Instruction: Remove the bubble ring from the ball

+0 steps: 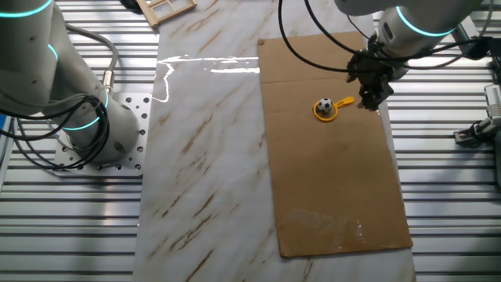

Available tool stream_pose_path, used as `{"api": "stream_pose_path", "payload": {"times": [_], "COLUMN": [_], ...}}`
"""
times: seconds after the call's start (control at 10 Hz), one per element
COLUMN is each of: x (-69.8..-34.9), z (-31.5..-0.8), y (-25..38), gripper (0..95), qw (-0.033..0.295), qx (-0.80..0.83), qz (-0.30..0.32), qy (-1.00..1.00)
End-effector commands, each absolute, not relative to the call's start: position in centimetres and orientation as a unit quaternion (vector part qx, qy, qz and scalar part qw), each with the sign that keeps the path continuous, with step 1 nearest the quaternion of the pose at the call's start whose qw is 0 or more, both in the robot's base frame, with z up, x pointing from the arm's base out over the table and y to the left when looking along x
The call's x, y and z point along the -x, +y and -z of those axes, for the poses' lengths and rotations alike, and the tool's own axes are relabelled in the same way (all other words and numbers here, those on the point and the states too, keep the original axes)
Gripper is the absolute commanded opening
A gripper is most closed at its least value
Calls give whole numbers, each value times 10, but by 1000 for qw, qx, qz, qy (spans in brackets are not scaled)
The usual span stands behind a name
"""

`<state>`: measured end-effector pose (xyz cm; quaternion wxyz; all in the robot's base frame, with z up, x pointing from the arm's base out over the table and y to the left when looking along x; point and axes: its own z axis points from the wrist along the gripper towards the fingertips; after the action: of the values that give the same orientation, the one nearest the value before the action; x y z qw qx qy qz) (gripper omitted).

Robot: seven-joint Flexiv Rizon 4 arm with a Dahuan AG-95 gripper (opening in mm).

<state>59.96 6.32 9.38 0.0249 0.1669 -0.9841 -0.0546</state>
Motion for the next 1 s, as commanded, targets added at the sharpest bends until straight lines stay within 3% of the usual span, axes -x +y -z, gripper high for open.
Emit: {"api": "stream_pose_path", "payload": {"times": [0.1, 1.0], "x": [-601, -598], "z": [-93, -93], "y": [64, 72], "gripper": [570, 570], "qw": [29, 12], "qx": [-168, -150], "qz": [53, 50], "qy": [-984, -987]}}
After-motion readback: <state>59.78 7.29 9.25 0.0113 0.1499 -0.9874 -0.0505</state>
